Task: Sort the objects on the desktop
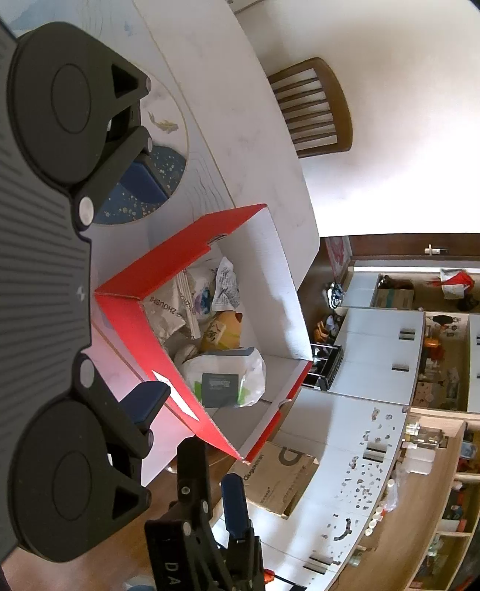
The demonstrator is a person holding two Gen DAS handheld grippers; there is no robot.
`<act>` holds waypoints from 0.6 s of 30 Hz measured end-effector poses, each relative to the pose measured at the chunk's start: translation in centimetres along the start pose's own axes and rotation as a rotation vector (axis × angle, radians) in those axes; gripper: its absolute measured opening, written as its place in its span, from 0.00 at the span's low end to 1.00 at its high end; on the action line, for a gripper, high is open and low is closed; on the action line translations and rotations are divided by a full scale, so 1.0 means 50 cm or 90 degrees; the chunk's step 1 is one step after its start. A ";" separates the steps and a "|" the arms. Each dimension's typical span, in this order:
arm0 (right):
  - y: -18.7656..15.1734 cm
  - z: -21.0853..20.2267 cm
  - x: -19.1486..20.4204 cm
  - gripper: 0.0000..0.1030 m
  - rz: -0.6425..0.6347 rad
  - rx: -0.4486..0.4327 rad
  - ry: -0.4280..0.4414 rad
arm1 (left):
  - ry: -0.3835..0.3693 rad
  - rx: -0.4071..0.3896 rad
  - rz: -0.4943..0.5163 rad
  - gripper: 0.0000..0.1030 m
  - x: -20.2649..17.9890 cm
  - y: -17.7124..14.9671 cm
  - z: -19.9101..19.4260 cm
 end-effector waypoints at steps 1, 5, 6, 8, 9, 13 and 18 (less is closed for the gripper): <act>0.000 -0.001 0.001 0.75 0.001 0.000 -0.001 | 0.001 -0.002 0.003 1.00 0.000 -0.001 -0.003; -0.008 -0.006 0.006 0.75 0.008 0.002 -0.006 | -0.001 -0.001 0.014 1.00 -0.002 -0.006 -0.008; -0.010 -0.006 0.007 0.75 0.010 0.003 -0.007 | -0.005 0.001 0.013 1.00 -0.003 -0.008 -0.009; -0.013 -0.008 0.010 0.75 0.014 0.005 -0.011 | -0.008 0.003 0.014 1.00 -0.004 -0.011 -0.009; -0.015 -0.008 0.011 0.75 0.016 0.005 -0.012 | -0.009 0.004 0.015 1.00 -0.004 -0.011 -0.009; -0.022 -0.011 0.015 0.75 0.019 0.009 -0.019 | -0.020 0.008 0.018 1.00 -0.007 -0.016 -0.009; -0.031 -0.011 0.017 0.75 0.024 0.014 -0.029 | -0.032 0.008 0.024 1.00 -0.010 -0.019 -0.010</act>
Point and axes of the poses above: each gripper's, at about its wrist camera, not at the fingertips, and z roughly the way its jaws point, x to its left, y to its top, the point moved 8 cm from there along z, roughly the way its jaws point, and after that the axes turned 12 degrees about -x, right-handed, at the moved point
